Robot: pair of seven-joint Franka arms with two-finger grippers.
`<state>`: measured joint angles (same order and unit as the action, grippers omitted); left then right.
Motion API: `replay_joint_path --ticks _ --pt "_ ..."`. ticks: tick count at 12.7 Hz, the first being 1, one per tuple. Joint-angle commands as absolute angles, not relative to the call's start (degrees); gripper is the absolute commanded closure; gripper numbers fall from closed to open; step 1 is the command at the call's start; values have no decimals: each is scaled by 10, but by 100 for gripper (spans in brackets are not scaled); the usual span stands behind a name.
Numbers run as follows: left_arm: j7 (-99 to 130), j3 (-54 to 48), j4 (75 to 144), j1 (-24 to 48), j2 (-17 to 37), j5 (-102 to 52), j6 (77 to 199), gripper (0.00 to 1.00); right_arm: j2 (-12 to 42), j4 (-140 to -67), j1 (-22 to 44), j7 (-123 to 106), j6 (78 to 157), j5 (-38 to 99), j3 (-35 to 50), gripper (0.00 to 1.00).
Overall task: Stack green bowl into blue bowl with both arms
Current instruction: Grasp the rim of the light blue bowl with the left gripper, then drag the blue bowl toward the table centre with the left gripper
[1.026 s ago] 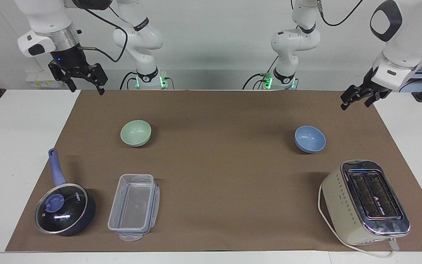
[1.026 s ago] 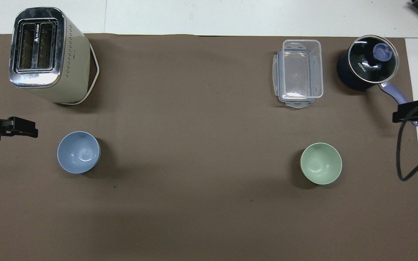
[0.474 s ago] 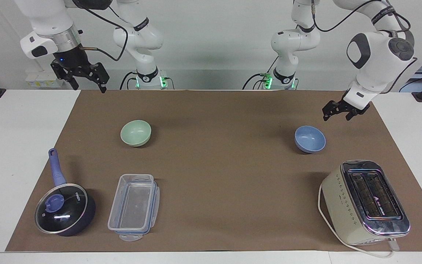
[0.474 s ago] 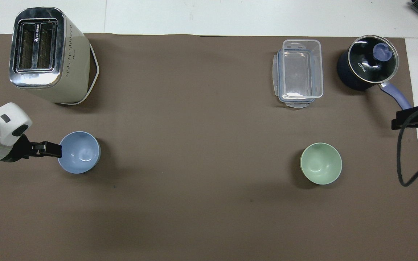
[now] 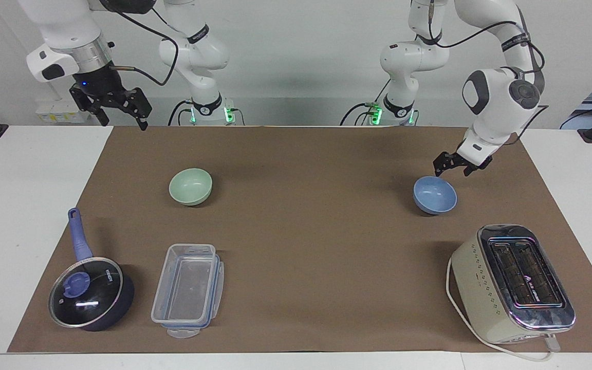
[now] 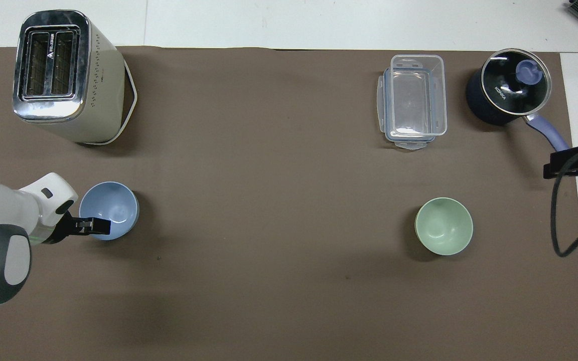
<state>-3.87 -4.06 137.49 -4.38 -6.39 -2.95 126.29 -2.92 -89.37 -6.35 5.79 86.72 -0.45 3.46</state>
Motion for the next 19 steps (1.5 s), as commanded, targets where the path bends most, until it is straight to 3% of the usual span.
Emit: replay_joint_path --ticks 1,5,9,12,15,19 --pt "-49 -35 1408 -31 -76 -41 1289 98 -25 -885 -68 65 877 3 39 0" --pt "-68 -35 1378 -32 -74 -41 1254 100 -27 -888 -67 68 878 3 40 0" --pt "-65 -35 1262 -29 -81 -75 1109 100 -28 -889 -67 69 878 3 39 0" --pt "-62 -40 1248 -25 -80 -95 1100 100 -28 -889 -67 69 879 3 39 0" --pt "-34 -41 1249 41 -80 -95 1107 100 -28 -889 -68 69 878 2 39 0" --pt "151 -41 1259 189 -72 -96 1148 100 -28 -889 -68 68 878 2 38 0"
